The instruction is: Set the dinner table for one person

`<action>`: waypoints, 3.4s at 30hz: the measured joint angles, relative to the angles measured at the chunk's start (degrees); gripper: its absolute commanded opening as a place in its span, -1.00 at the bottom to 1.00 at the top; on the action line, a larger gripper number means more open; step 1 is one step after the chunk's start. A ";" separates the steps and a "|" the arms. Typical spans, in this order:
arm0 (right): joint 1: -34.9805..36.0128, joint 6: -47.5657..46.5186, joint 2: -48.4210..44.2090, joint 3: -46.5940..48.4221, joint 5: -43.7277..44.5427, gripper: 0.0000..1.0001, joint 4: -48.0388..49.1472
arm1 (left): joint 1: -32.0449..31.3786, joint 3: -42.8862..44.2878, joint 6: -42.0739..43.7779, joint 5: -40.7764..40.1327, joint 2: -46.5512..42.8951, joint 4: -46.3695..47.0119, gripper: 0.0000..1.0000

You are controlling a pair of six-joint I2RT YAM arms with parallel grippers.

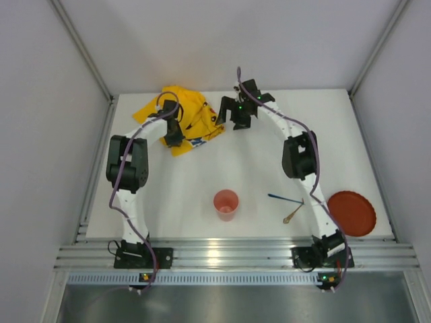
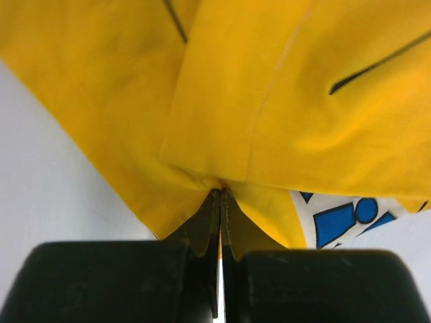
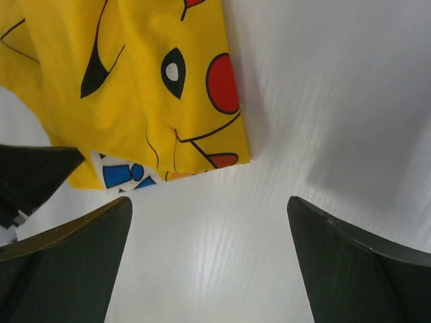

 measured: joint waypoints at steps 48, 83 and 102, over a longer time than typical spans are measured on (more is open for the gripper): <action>-0.07 -6.67 -33.48 -36.76 14.71 1.00 -7.52 | -14.47 -18.71 5.77 8.33 -12.92 1.20 -1.00; 16.87 -12.13 -6.47 -14.40 25.73 -1.00 -11.19 | -14.34 -28.37 -1.95 15.45 -19.10 4.22 -1.00; 7.37 -11.39 -20.20 -17.59 25.31 -1.00 -13.44 | -13.46 -27.91 -0.98 15.98 -18.80 3.78 -1.00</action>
